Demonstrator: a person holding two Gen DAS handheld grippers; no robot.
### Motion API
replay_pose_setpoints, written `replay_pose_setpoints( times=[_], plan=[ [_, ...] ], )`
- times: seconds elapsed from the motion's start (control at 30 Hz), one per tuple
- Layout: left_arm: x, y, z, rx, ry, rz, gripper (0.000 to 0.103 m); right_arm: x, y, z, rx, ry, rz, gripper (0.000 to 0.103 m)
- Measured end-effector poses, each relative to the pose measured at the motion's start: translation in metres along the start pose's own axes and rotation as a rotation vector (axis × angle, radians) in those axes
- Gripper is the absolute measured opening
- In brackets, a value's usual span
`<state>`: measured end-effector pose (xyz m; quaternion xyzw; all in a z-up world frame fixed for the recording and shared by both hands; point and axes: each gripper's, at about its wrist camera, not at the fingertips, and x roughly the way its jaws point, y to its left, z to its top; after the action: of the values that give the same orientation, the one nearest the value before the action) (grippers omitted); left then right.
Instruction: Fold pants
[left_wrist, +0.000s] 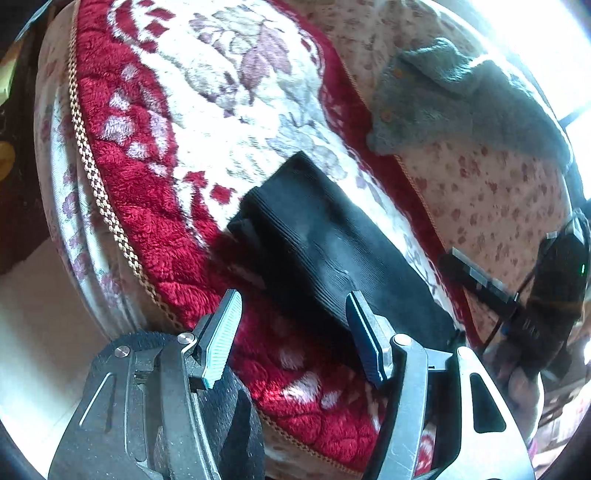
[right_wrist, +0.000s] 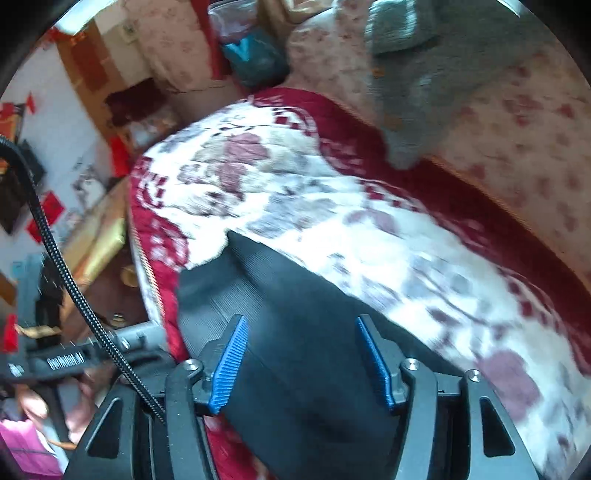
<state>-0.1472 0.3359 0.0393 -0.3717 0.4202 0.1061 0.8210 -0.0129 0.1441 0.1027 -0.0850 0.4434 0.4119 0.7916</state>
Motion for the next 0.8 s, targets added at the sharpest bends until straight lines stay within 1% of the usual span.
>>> replay_pose_setpoints(
  times=[0.07, 0.2, 0.33, 0.53, 0.67, 0.73, 0.8],
  plan=[
    [0.006, 0.004, 0.003, -0.021, 0.007, 0.002, 0.059, 0.018, 0.002, 0.016, 0.004, 0.010, 0.058, 0.059],
    [0.019, 0.009, 0.007, -0.052, 0.023, 0.010, 0.059, 0.052, 0.009, 0.042, -0.026, 0.049, 0.125, 0.059],
    [0.027, 0.011, 0.009, -0.058, 0.022, 0.025, 0.059, 0.083, 0.025, 0.058, -0.102, 0.099, 0.156, 0.059],
    [0.036, 0.008, 0.013, -0.043, 0.004, 0.067, 0.059, 0.132, 0.055, 0.070, -0.267, 0.202, 0.118, 0.061],
    [0.041, 0.005, 0.015, -0.037, -0.003, 0.099, 0.060, 0.158, 0.058, 0.069, -0.285, 0.258, 0.113, 0.061],
    [0.042, 0.001, 0.015, -0.018, -0.012, 0.129, 0.060, 0.168, 0.056, 0.066, -0.274, 0.271, 0.105, 0.057],
    [0.044, -0.002, 0.015, -0.004, -0.021, 0.151, 0.060, 0.172, 0.053, 0.064, -0.264, 0.267, 0.096, 0.049]
  ],
)
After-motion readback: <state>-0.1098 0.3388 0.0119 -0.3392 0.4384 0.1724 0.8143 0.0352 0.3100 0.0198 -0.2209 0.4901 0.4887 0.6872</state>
